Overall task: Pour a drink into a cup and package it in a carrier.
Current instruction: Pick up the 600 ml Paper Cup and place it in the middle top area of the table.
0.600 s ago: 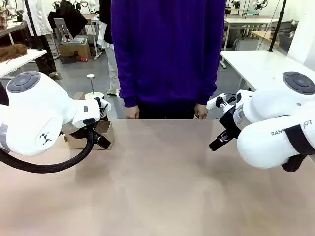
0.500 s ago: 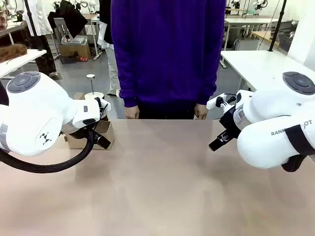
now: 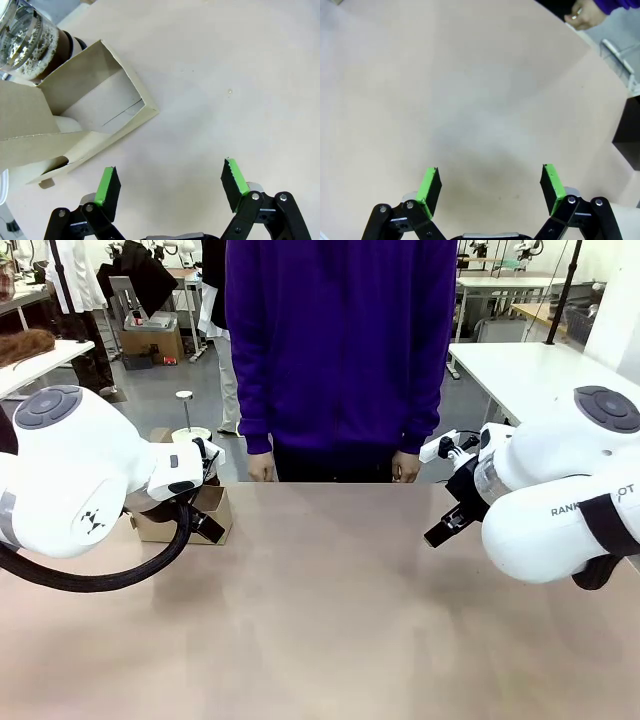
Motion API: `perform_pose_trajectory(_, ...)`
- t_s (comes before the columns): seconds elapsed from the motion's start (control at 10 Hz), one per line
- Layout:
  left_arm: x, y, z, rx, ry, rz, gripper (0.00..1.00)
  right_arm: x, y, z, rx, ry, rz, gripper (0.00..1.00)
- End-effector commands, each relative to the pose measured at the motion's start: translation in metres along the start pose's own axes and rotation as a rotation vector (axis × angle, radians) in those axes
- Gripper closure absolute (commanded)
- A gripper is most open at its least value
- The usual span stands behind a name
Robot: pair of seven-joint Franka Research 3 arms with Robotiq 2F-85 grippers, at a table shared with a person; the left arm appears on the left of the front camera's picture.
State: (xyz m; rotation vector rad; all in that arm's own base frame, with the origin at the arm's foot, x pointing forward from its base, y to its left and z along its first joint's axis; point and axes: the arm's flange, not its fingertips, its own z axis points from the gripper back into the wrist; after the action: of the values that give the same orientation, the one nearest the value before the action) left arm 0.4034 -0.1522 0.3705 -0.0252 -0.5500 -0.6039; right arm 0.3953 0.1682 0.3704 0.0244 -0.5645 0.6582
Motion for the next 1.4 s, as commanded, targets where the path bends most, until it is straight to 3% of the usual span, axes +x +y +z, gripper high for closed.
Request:
perform_pose_trajectory(0.0, 0.000, 0.000, 0.000, 0.000, 0.000, 0.000, 0.00, 0.000, 0.000, 0.000, 0.000, 0.000, -0.001, 0.00)
perform_pose_trajectory(0.5, 0.000, 0.000, 0.000, 0.000, 0.000, 0.000, 0.00, 0.000, 0.000, 0.000, 0.000, 0.000, 0.000, 0.00)
perform_pose_trajectory(0.9, 0.000, 0.000, 0.000, 0.000, 0.000, 0.000, 0.00, 0.061, -0.100, 0.076, 0.117, -0.055, -0.066, 0.00)
perform_pose_trajectory(1.0, 0.000, 0.000, 0.000, 0.000, 0.000, 0.000, 0.00, 0.066, -0.133, 0.095, 0.174, -0.076, -0.029, 0.00)
perform_pose_trajectory(1.3, 0.000, 0.000, 0.000, 0.000, 0.000, 0.000, 0.00, 0.034, -0.242, 0.138, 0.367, -0.229, 0.041, 0.00)
